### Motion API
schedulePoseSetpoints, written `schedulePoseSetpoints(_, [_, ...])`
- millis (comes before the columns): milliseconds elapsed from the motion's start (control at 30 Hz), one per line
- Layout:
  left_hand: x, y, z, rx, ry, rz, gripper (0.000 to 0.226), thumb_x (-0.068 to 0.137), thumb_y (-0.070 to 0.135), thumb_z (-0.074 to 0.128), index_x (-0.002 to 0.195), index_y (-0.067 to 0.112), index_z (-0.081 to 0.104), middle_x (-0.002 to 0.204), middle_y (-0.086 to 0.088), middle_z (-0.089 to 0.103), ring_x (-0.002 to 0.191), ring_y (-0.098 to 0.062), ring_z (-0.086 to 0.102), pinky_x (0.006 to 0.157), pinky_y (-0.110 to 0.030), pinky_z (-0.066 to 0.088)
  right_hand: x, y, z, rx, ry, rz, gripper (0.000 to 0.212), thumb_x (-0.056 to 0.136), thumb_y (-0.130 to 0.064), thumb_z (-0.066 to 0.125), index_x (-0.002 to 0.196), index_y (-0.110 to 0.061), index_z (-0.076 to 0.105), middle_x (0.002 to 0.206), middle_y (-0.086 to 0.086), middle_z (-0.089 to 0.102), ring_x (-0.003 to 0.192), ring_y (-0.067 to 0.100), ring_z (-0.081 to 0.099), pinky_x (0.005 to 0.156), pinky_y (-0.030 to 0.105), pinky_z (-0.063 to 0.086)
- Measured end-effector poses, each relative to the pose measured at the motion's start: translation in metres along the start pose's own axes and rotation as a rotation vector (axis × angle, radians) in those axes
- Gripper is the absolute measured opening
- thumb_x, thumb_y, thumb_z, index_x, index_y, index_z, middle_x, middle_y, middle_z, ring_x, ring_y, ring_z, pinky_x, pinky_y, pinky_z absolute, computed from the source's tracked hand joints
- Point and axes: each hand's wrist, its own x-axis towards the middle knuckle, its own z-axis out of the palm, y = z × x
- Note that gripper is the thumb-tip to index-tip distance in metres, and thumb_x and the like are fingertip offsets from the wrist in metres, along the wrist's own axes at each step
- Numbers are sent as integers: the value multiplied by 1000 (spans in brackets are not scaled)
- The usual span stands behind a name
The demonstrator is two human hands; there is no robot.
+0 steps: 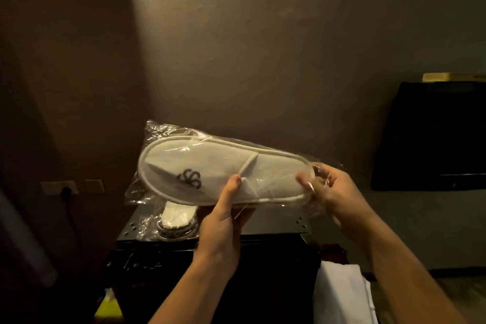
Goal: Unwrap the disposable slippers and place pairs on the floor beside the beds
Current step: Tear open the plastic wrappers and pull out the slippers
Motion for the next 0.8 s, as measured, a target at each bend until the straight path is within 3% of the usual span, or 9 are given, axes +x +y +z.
schedulePoseSetpoints(67, [8,2,1,-27,9,20,17,72,19,77,87,11,79,99,-4,78,84,-14,75,76,-35,58,-2,0,-1,-1,-26,13,40,79,-23,74,115,-9,66,105,11,76,94,29,74,71,42,63])
schedulePoseSetpoints(167, [20,6,-5,-95,19,43,27,67,16,77,94,11,72,86,-3,76,75,-14,73,66,-30,62,-5,1,-7,9,12,-2,39,79,-20,73,115,-8,67,105,13,76,96,31,74,78,45,63])
schedulePoseSetpoints(267, [28,9,-10,-116,12,70,41,66,14,78,106,13,71,93,-3,76,82,-15,72,70,-33,62,-5,5,-20,-6,68,16,39,77,-22,73,114,-9,69,103,11,76,97,30,73,82,48,61])
schedulePoseSetpoints(433, [51,20,-23,-103,-35,124,39,74,19,77,111,23,70,104,-4,75,91,-18,72,73,-32,61,-5,14,-43,78,137,45,37,78,-18,72,113,-8,68,104,11,76,95,26,74,69,33,64])
schedulePoseSetpoints(500, [51,18,-22,-156,-81,29,69,60,38,89,123,20,67,122,-10,71,107,-24,69,88,-38,59,-3,20,-44,100,165,46,39,78,-18,72,115,-5,67,106,13,76,97,27,74,71,34,64])
schedulePoseSetpoints(567, [43,2,-13,-235,-103,-43,91,43,41,97,125,14,67,123,-13,71,107,-25,70,87,-39,60,-2,24,-39,103,176,42,40,78,-18,72,115,-4,68,108,15,75,98,28,73,75,38,64])
schedulePoseSetpoints(667, [27,-22,10,-254,-75,-106,67,40,24,98,101,8,78,110,-14,75,97,-28,74,80,-42,62,-3,27,-27,100,163,50,40,76,-21,73,113,-7,68,106,12,76,98,27,74,80,43,62])
schedulePoseSetpoints(733, [28,-30,20,-197,4,-163,49,56,18,91,100,5,75,105,-15,76,97,-30,72,91,-48,57,-4,29,-21,97,161,56,41,75,-22,74,113,-8,69,105,10,77,98,26,74,81,46,61])
schedulePoseSetpoints(800, [36,-28,21,-164,58,-167,25,69,12,81,92,5,73,91,-11,77,83,-26,72,85,-45,59,-5,30,-20,94,168,54,41,75,-23,74,113,-9,69,105,10,77,98,27,74,83,49,60])
